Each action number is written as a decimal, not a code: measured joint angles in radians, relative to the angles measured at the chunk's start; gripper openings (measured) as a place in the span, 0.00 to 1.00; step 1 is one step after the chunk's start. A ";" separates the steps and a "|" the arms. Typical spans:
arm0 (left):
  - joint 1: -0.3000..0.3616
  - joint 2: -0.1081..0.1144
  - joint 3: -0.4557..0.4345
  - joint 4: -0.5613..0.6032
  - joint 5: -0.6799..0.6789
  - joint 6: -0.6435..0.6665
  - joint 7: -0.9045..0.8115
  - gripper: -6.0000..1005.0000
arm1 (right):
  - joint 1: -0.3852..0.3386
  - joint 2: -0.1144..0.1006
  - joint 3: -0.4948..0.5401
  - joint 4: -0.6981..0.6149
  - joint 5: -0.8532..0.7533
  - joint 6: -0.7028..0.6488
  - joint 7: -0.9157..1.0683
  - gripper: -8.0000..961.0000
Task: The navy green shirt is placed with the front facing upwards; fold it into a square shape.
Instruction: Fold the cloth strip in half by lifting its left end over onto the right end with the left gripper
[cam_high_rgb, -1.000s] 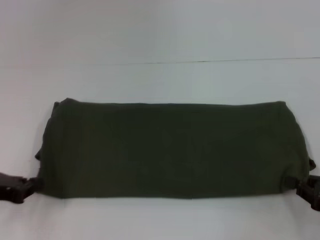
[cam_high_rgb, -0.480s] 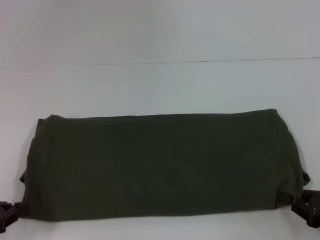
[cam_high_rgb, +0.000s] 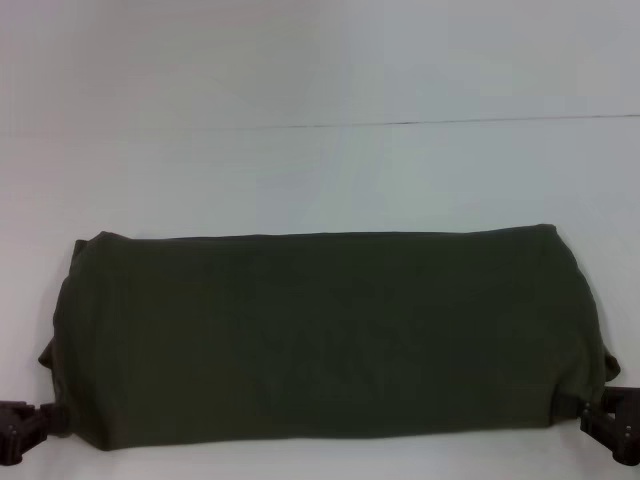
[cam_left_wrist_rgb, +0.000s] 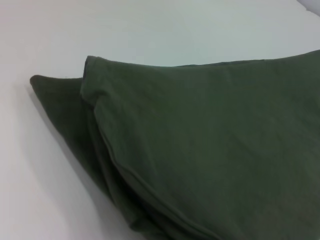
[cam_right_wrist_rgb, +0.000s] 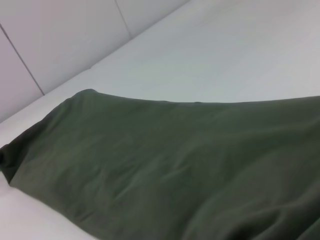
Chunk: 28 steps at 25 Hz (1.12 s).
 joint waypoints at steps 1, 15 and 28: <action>-0.001 0.000 0.000 0.000 0.000 0.000 0.000 0.04 | 0.000 0.000 0.002 0.000 0.000 0.001 0.000 0.09; -0.004 0.004 -0.011 0.000 0.002 -0.015 -0.025 0.05 | 0.022 -0.013 0.007 0.008 -0.001 -0.008 0.008 0.10; -0.015 0.013 -0.091 0.007 -0.001 -0.031 -0.058 0.35 | 0.014 -0.025 0.027 -0.008 -0.001 -0.036 0.008 0.39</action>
